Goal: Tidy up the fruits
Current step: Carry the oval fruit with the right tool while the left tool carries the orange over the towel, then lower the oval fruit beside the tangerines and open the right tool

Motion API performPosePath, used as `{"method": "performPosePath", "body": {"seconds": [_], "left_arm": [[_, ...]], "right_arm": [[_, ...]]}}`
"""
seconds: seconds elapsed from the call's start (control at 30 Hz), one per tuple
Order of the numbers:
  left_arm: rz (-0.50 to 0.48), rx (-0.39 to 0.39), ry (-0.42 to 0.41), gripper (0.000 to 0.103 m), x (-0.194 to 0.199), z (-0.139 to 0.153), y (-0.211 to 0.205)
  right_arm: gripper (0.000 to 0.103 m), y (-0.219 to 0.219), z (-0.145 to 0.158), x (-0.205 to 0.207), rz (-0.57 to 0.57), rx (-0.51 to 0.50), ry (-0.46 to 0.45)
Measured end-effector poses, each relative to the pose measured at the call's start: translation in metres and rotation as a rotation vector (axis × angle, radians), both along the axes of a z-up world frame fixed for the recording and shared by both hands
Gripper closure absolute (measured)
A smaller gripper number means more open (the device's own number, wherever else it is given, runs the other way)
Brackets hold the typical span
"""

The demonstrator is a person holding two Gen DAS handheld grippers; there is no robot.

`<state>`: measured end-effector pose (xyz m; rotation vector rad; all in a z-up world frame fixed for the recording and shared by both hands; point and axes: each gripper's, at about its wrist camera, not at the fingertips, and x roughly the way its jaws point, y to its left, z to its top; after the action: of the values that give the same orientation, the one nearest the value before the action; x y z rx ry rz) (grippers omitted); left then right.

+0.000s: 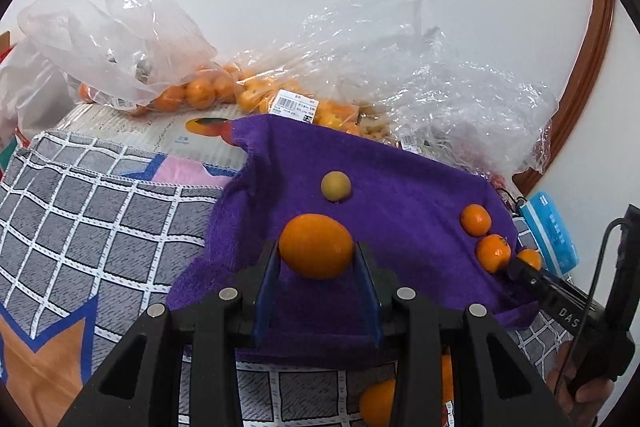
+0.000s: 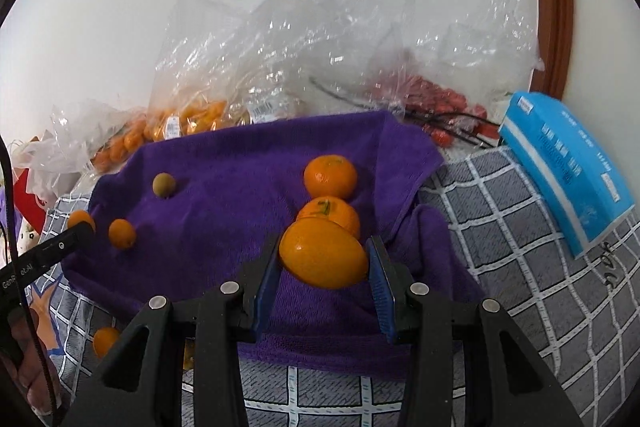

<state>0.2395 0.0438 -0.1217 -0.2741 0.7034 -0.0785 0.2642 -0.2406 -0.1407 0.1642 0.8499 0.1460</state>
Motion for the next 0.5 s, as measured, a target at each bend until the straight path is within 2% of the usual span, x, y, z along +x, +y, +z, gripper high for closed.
{"method": "performPosePath", "body": {"seconds": [0.23, 0.5], "left_arm": [[0.002, -0.007, 0.054, 0.067, 0.008, -0.011, 0.001], [-0.014, 0.012, 0.063, 0.067, 0.009, -0.013, -0.003]], "right_arm": [[0.061, 0.006, -0.008, 0.002, 0.018, 0.005, 0.023], [0.061, 0.009, -0.016, 0.005, 0.017, 0.004, 0.054]]}}
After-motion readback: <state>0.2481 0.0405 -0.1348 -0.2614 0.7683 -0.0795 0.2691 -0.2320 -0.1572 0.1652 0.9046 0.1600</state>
